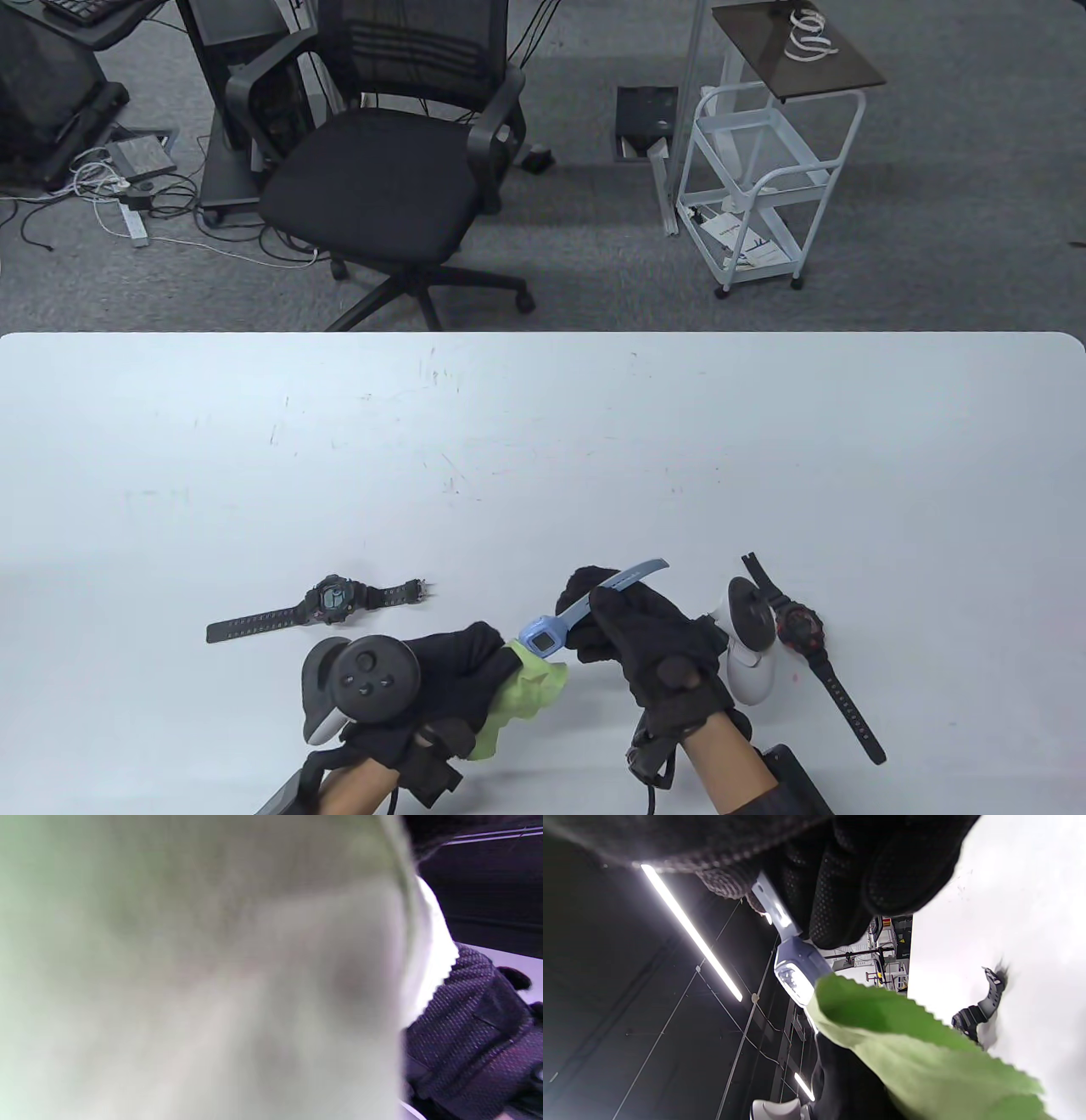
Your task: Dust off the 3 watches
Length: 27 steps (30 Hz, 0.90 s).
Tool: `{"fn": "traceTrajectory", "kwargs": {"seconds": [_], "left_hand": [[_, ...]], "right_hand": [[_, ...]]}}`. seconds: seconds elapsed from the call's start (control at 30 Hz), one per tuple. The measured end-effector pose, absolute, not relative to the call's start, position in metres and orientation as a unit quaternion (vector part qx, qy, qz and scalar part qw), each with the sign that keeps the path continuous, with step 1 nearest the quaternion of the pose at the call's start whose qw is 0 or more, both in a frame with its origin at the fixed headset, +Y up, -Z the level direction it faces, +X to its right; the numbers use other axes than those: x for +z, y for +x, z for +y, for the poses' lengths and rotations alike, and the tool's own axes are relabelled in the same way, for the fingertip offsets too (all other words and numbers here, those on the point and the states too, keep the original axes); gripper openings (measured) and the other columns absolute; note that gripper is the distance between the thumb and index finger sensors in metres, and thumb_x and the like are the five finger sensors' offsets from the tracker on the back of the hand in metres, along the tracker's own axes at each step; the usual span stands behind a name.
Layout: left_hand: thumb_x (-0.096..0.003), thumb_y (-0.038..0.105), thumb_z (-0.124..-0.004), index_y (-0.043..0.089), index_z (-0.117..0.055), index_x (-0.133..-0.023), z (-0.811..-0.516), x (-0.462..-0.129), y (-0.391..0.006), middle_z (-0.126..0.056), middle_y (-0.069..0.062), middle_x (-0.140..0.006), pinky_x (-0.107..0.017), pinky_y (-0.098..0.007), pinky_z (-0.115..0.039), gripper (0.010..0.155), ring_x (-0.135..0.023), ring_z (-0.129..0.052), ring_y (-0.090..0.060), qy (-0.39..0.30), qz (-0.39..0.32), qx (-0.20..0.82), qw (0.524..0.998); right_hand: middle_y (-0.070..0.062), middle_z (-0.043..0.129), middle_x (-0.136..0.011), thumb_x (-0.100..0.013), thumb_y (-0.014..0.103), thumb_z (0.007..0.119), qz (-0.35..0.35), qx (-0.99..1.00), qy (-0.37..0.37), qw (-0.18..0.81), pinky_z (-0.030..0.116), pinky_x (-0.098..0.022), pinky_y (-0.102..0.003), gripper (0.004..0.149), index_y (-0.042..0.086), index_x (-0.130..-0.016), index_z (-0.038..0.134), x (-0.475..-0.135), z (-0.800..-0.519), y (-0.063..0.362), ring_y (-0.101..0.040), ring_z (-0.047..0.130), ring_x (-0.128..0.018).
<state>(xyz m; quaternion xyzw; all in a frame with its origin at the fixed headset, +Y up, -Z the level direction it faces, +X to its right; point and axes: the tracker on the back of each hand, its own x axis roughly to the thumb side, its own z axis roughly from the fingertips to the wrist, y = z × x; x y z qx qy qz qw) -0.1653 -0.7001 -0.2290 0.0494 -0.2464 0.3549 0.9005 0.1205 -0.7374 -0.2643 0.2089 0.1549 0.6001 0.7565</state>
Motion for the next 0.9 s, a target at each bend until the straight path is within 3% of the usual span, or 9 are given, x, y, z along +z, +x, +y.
{"fn": "traceTrajectory", "kwargs": {"seconds": [0.2,0.33,0.47,0.57,0.67,0.77,0.9], "left_hand": [[-0.048,0.039,-0.075,0.007,-0.09,-0.079,-0.706,-0.233,-0.161,-0.101,-0.005,-0.051,-0.045,-0.057,-0.086,0.047,-0.033,-0.107,-0.025,-0.005,-0.259,0.374,0.891],[-0.0483,0.046,-0.076,0.006,-0.096,-0.066,-0.71,-0.236,-0.165,-0.104,-0.001,-0.037,-0.036,-0.053,-0.09,0.048,-0.019,-0.109,-0.021,-0.008,-0.246,0.373,0.895],[-0.0485,0.052,-0.079,0.008,-0.099,-0.056,-0.707,-0.236,-0.167,-0.104,0.001,-0.028,-0.033,-0.052,-0.092,0.049,-0.014,-0.109,-0.02,0.015,-0.241,0.358,0.902],[-0.0488,0.053,-0.078,0.01,-0.099,-0.057,-0.707,-0.235,-0.167,-0.103,0.002,-0.03,-0.035,-0.052,-0.091,0.049,-0.016,-0.109,-0.02,0.015,-0.244,0.363,0.899],[-0.0484,0.042,-0.074,0.008,-0.093,-0.074,-0.709,-0.235,-0.162,-0.102,-0.003,-0.045,-0.042,-0.055,-0.087,0.047,-0.029,-0.108,-0.023,-0.024,-0.258,0.381,0.888],[-0.0484,0.038,-0.072,0.008,-0.089,-0.079,-0.71,-0.235,-0.159,-0.1,-0.004,-0.05,-0.045,-0.057,-0.086,0.047,-0.034,-0.107,-0.025,-0.029,-0.262,0.377,0.888],[-0.0476,0.043,-0.076,0.007,-0.094,-0.071,-0.712,-0.237,-0.163,-0.104,-0.003,-0.041,-0.039,-0.054,-0.089,0.047,-0.025,-0.109,-0.022,-0.021,-0.254,0.392,0.884]], "right_hand": [[-0.001,0.086,-0.099,-0.068,0.049,0.074,0.151,0.601,0.208,0.757,0.082,-0.058,-0.043,0.045,0.029,-0.108,0.072,-0.265,-0.738,0.124,-0.019,0.095,-0.08],[-0.002,0.086,-0.099,-0.068,0.049,0.074,0.152,0.593,0.206,0.763,0.082,-0.058,-0.043,0.045,0.029,-0.108,0.072,-0.265,-0.737,0.123,-0.019,0.095,-0.08],[-0.002,0.086,-0.098,-0.067,0.049,0.074,0.161,0.574,0.2,0.778,0.082,-0.057,-0.043,0.045,0.029,-0.107,0.073,-0.262,-0.737,0.121,-0.019,0.095,-0.079],[-0.002,0.086,-0.098,-0.068,0.049,0.074,0.155,0.58,0.197,0.775,0.082,-0.057,-0.043,0.045,0.029,-0.107,0.073,-0.263,-0.737,0.124,-0.019,0.095,-0.079],[-0.001,0.086,-0.098,-0.068,0.049,0.074,0.149,0.568,0.189,0.787,0.082,-0.057,-0.042,0.045,0.029,-0.108,0.072,-0.264,-0.737,0.127,-0.019,0.095,-0.079],[-0.001,0.086,-0.098,-0.068,0.049,0.074,0.148,0.576,0.19,0.781,0.082,-0.057,-0.042,0.045,0.029,-0.108,0.072,-0.264,-0.737,0.129,-0.018,0.095,-0.079],[-0.001,0.086,-0.098,-0.068,0.05,0.074,0.147,0.574,0.192,0.782,0.082,-0.057,-0.042,0.045,0.029,-0.107,0.072,-0.264,-0.737,0.129,-0.018,0.095,-0.079]]}}
